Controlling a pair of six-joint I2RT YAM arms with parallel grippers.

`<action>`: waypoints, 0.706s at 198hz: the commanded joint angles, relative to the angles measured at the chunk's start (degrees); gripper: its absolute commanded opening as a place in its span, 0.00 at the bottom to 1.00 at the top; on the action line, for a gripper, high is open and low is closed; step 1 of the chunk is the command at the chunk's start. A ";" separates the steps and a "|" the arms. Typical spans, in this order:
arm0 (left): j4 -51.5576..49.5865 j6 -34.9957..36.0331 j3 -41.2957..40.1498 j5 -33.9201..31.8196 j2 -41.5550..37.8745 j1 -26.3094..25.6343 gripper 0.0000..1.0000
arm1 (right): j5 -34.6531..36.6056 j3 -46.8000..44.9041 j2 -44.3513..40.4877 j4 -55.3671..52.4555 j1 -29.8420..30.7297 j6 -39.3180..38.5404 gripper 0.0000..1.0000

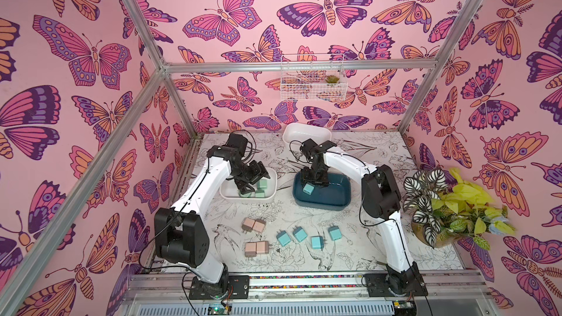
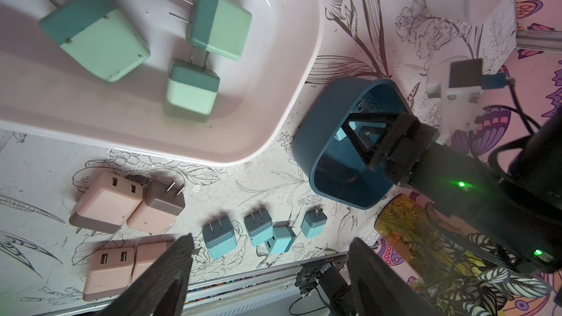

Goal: Place the plugs by color into the storage box
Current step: Place the plug in the storage box.

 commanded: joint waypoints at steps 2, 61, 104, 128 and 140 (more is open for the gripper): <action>-0.19 -0.02 0.11 0.43 -0.59 0.08 0.82 | 5.17 -1.29 -11.98 -5.01 -0.04 -2.39 0.80; -0.10 -0.46 -0.75 -0.10 -0.69 -0.97 0.82 | 3.21 -30.37 -41.91 -2.01 0.50 -5.75 0.79; -0.07 -0.90 -0.99 -0.46 0.07 -3.11 0.82 | 0.71 -48.43 -53.74 2.96 1.76 -8.59 0.79; 0.01 -1.20 -0.46 -0.63 0.94 -4.61 0.82 | 2.09 -52.56 -52.87 4.34 4.00 -8.76 0.79; 0.00 -1.33 -0.16 -0.75 1.18 -5.25 0.82 | 2.64 -54.47 -51.53 6.09 5.18 -9.01 0.79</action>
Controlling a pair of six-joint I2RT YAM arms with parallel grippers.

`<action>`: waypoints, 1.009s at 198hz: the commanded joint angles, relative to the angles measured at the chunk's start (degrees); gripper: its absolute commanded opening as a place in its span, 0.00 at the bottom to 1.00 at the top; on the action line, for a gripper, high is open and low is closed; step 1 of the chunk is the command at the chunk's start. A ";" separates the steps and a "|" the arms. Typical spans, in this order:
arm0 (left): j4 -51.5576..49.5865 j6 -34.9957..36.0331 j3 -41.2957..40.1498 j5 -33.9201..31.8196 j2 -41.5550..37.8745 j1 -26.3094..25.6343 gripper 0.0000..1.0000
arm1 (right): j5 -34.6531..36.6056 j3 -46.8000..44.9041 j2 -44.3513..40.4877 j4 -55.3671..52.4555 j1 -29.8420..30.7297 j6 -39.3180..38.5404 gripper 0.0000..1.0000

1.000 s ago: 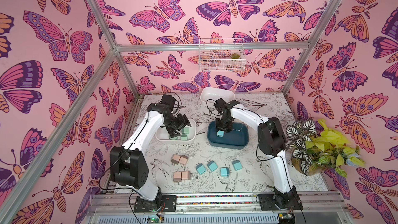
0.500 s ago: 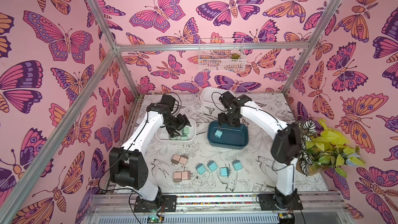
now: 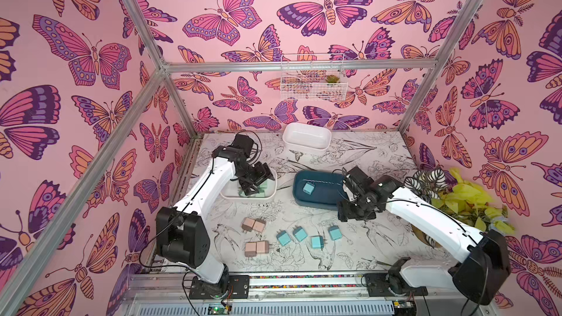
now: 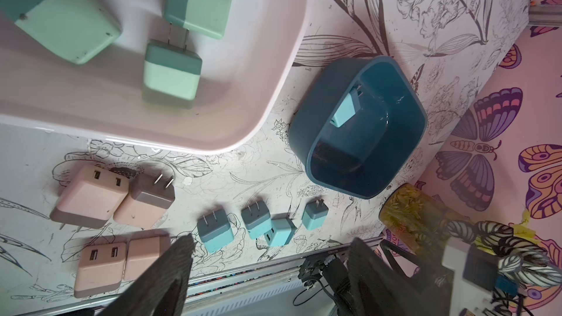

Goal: Place the plugs by color into the storage box
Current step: Place the plug in the storage box, then pick up the plug from the center of the board.

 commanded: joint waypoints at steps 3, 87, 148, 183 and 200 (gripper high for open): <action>-0.05 -0.54 -0.04 -0.69 1.21 -1.35 0.82 | 0.84 -2.69 1.87 4.42 2.33 -1.55 0.79; -0.09 -1.43 -1.15 -0.81 -0.13 -3.00 0.82 | 4.24 -2.65 18.24 11.93 10.27 -0.17 0.78; -0.10 -1.52 -2.30 -0.87 -1.55 -3.01 0.82 | 4.81 -5.68 20.30 13.96 10.28 2.45 0.70; -0.11 -1.43 -2.04 -0.83 -1.37 -3.00 0.82 | 6.28 -4.79 17.10 11.08 10.28 2.83 0.64; -0.10 -1.51 -2.04 -0.88 -1.27 -3.02 0.82 | 7.37 -4.60 15.27 9.93 10.27 3.06 0.62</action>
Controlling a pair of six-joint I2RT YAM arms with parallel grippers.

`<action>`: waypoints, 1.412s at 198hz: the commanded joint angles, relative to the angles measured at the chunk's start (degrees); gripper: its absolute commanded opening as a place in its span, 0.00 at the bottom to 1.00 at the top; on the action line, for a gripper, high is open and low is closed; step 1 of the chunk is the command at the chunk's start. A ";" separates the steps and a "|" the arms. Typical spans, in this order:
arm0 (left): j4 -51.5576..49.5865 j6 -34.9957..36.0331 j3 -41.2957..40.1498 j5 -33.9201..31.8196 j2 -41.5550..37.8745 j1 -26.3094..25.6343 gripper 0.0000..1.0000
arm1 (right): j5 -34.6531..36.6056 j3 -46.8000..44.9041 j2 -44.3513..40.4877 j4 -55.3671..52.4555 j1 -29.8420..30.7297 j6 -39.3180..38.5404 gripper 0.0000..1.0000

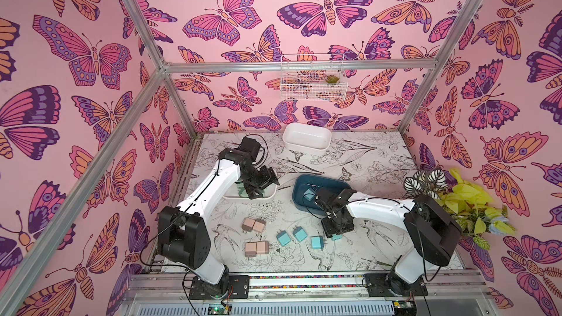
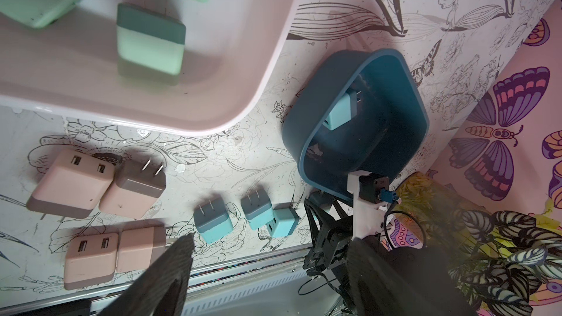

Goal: Place the plugs by color into the storage box
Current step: Pick up the plug from the center of the board.

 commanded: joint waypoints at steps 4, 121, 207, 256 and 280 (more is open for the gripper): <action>-0.12 -0.18 -0.69 -0.75 -1.16 -0.22 0.82 | 2.63 0.22 -3.53 -3.61 0.21 0.99 0.61; -0.03 -0.01 -0.07 -0.27 -0.46 -0.29 0.82 | 0.84 -3.08 -4.35 0.20 0.25 2.19 0.67; -0.12 0.25 -1.14 -0.52 -1.65 -0.30 0.82 | 0.13 -2.04 -0.57 0.48 1.19 2.40 0.49; -0.12 0.43 -0.98 -0.26 -1.22 -0.33 0.82 | 1.15 -0.40 -8.16 -6.61 1.99 2.66 0.46; -0.11 0.43 -0.71 -0.05 -0.94 -0.31 0.82 | 1.49 2.27 -11.45 -11.06 1.99 2.40 0.46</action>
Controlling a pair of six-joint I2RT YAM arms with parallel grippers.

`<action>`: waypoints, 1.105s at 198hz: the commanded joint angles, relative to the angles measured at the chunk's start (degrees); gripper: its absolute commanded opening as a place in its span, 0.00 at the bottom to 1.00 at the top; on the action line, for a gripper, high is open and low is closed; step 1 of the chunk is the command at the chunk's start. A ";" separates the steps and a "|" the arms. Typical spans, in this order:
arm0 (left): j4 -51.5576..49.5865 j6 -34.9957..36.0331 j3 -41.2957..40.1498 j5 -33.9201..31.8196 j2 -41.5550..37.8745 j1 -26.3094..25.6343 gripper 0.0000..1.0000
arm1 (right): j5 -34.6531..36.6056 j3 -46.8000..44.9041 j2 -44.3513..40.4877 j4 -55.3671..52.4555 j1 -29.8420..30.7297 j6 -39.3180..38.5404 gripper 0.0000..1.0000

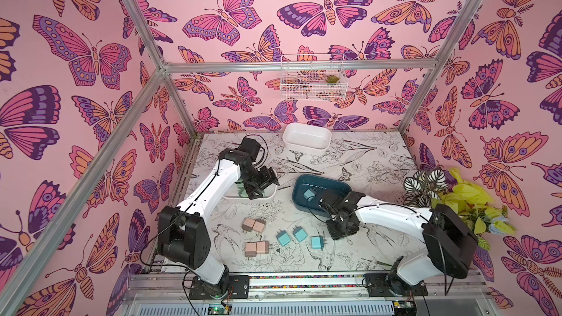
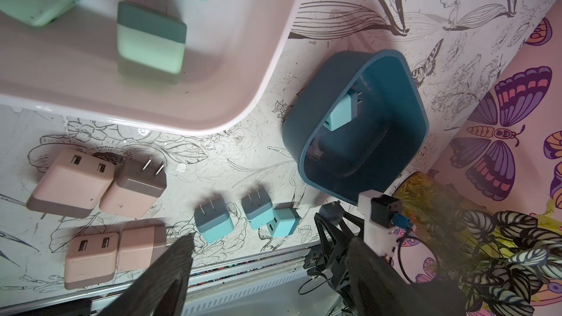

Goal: Place the plugs by color into the storage box
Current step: Pick up the plug from the center of the board, then place the plug in the storage box.

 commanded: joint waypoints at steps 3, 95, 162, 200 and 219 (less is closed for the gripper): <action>-0.15 0.39 -0.51 0.00 -0.92 -0.27 0.82 | 1.38 4.14 -3.56 -7.28 0.44 0.71 0.46; -0.12 0.03 -0.59 -0.27 -1.54 -0.29 0.82 | 5.01 30.68 12.75 -14.48 -5.77 -7.16 0.47; -0.29 -0.69 -1.71 -0.84 -3.49 -0.27 0.82 | 0.92 34.38 27.41 -6.10 -12.83 -8.41 0.47; -0.30 -0.83 -2.00 -0.95 -3.83 -0.27 0.82 | 1.23 37.75 32.15 -6.13 -12.87 -9.28 0.50; -0.26 -0.84 -2.14 -1.15 -3.93 -0.26 0.82 | 3.38 38.04 32.19 -7.26 -12.83 -8.89 0.70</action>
